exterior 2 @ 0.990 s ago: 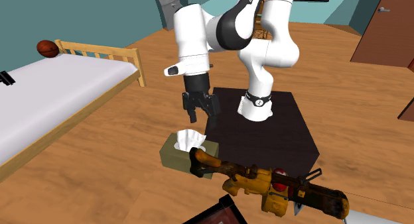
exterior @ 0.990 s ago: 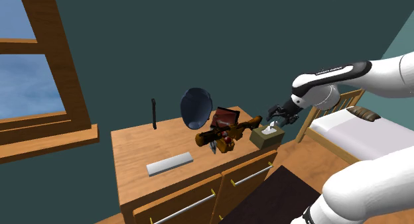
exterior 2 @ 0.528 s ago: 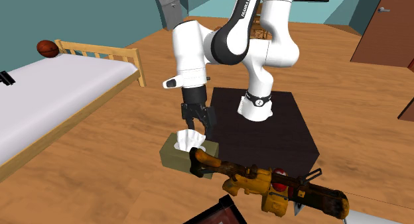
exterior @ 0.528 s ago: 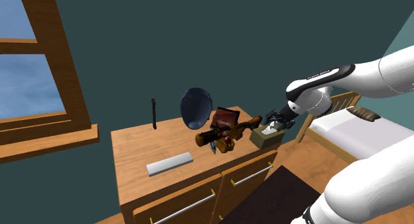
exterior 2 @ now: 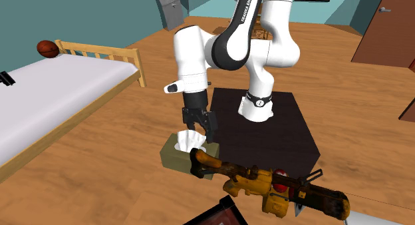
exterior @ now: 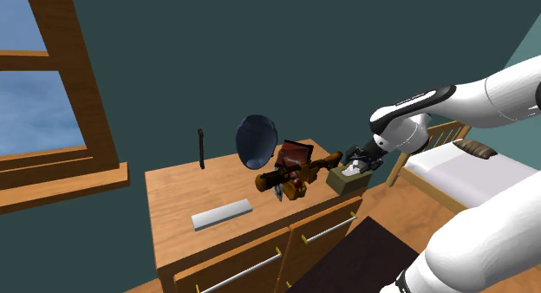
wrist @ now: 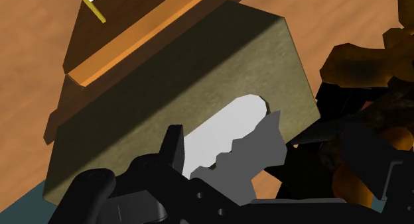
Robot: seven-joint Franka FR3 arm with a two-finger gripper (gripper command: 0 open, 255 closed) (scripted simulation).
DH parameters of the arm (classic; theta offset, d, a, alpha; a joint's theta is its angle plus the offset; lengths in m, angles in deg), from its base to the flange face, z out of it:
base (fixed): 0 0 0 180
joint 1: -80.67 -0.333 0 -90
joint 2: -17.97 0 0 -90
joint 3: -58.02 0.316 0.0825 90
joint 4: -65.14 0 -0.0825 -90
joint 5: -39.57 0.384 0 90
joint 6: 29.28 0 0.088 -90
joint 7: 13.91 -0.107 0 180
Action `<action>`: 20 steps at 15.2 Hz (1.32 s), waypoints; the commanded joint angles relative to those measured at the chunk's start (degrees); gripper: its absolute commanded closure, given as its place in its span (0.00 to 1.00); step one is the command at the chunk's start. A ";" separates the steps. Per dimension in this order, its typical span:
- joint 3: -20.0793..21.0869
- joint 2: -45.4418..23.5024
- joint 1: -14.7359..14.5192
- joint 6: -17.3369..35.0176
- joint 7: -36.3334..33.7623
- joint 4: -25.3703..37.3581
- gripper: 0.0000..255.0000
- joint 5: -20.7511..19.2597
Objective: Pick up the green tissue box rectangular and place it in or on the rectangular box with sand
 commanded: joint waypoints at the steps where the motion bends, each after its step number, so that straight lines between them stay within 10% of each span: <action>1: 0.00 0.00 0.00 0.00 0.00 0.00 0.00 0.00; 2: 0.00 0.00 0.00 0.00 0.00 0.00 1.00 0.00; 20: 3.27 6.08 4.07 -6.73 -7.53 1.93 1.00 -7.60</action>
